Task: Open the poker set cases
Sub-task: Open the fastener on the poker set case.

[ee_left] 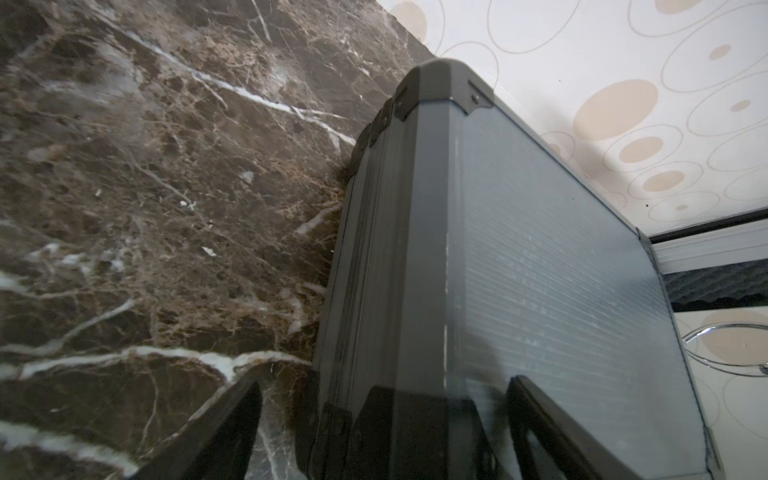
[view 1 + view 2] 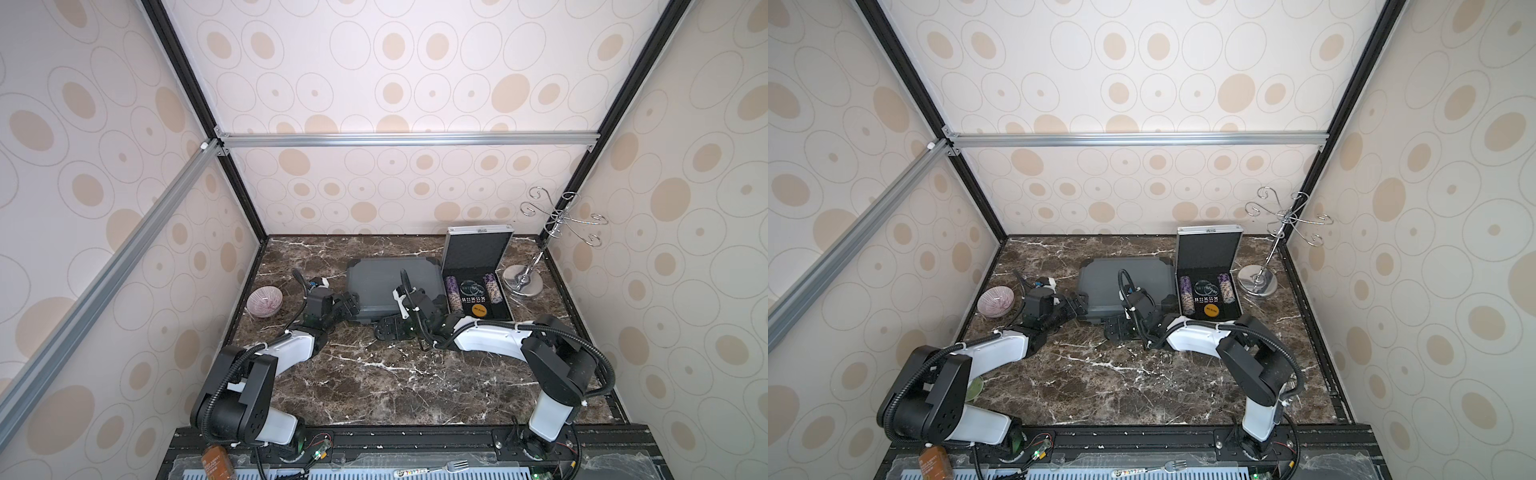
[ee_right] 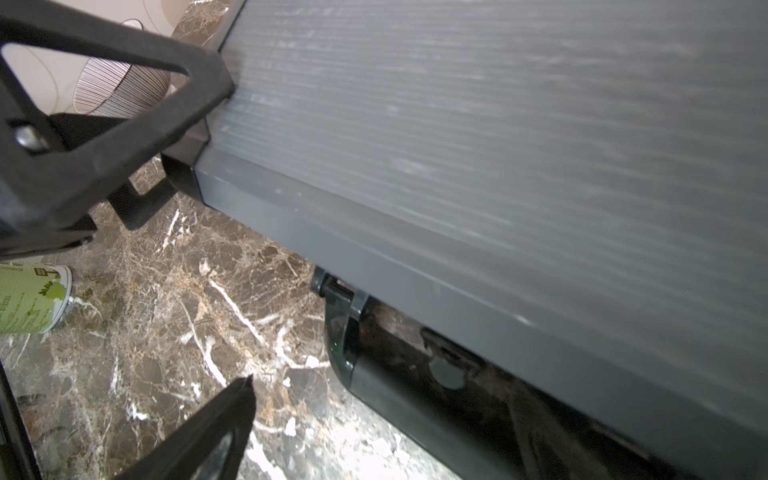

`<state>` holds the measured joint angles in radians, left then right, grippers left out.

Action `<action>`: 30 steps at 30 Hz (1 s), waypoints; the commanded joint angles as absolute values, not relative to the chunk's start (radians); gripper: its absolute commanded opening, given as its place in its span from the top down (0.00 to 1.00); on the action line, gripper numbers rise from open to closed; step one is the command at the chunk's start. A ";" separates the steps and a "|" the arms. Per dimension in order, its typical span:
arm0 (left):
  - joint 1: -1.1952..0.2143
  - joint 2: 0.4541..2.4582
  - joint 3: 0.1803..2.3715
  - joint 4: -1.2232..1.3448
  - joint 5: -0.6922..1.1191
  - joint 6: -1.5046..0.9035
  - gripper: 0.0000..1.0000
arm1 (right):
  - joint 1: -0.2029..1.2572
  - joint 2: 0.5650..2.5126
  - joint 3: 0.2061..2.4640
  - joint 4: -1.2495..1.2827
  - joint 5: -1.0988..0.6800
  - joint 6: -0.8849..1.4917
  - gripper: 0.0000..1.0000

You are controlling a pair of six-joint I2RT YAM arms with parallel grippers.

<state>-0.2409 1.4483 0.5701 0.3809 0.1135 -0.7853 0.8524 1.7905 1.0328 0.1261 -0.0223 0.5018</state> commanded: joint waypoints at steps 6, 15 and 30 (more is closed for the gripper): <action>-0.212 1.468 0.510 0.275 0.105 -0.800 0.08 | 0.896 1.812 1.072 0.117 -0.060 0.408 0.02; -0.198 1.463 0.492 0.321 0.127 -0.818 0.08 | 0.965 1.766 1.060 0.035 -0.035 0.263 0.04; -0.186 1.430 0.484 0.334 0.126 -0.810 0.08 | 0.962 1.670 0.973 0.096 0.120 0.267 0.01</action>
<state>-0.2008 1.4311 0.5186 0.4583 0.1593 -0.8276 0.9653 1.6924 0.9844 0.0795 0.0708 0.2714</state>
